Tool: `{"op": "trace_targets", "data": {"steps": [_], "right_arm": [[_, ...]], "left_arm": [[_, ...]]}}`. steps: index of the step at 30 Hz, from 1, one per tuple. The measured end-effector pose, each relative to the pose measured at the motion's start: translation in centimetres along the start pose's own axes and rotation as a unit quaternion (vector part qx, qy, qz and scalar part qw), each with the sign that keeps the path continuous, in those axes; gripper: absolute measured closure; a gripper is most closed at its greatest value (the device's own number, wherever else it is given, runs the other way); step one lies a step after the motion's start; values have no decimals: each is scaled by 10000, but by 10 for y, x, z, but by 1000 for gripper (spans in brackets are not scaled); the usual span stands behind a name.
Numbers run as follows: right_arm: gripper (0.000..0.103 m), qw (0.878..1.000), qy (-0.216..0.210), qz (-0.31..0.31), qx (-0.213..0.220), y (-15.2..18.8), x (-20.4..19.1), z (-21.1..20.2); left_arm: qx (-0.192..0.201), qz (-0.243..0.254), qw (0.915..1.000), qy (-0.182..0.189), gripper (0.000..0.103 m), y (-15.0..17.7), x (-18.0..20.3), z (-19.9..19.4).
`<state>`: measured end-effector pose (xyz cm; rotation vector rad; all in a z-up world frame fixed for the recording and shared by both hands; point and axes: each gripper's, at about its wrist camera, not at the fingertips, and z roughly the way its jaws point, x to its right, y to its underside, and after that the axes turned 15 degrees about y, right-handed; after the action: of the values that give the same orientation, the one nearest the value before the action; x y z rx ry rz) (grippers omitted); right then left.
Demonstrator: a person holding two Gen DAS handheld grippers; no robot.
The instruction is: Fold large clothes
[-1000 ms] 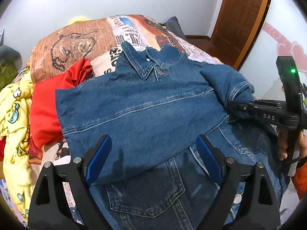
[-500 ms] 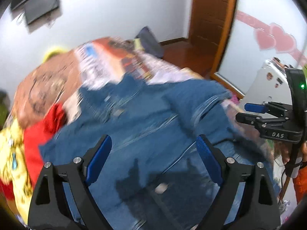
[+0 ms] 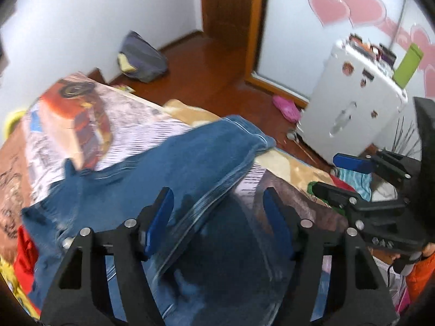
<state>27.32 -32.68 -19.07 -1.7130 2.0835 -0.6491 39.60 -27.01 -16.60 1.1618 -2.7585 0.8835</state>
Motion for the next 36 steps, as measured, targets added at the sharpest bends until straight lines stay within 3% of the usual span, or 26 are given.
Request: {"op": "trace_targets", "data": {"steps": [5,8,10,12,14,15,17,20,24,28,32,36], "right_arm": [[50,9997,-30,158,-179,5,17,13],[50,9992,-79,266,-279,7,23,20],[50,9989,-97,327,-336,8,26,23],[50,9986,-121,359,-378,9,26,25],[50,9984,-138,376,-403,9,26,26],[50,9984,-143,377,-403,8,26,26],[50,9985,-165,353,-387,7,23,24],[50,9989,-236,264,-291,1,16,17],[50,9989,-414,107,-165,-8,-1,9],[50,9981,-598,-131,-25,-16,-26,-1],[50,9958,-783,-464,-32,-18,-52,0],[50,9917,-801,-936,-359,-12,-80,17]], "left_arm": [[-435,407,9981,-180,35,-9,6,49],[-623,706,9943,-509,36,-11,7,75],[-632,859,9908,-838,41,-11,6,86],[-598,877,9877,-1147,66,-13,3,90],[-457,698,9884,-1271,84,-17,-3,87],[-363,576,9909,-1163,90,-19,-6,81],[-52,133,9969,-768,91,-24,-17,57],[439,-259,9971,-559,92,-27,-28,15],[1102,-726,9902,-453,93,-17,-48,-58],[1510,-1113,9803,-621,93,20,-70,-122],[1500,-1528,9722,-943,93,77,-99,-155],[1004,-1799,9716,-1163,92,138,-116,-145]]}}
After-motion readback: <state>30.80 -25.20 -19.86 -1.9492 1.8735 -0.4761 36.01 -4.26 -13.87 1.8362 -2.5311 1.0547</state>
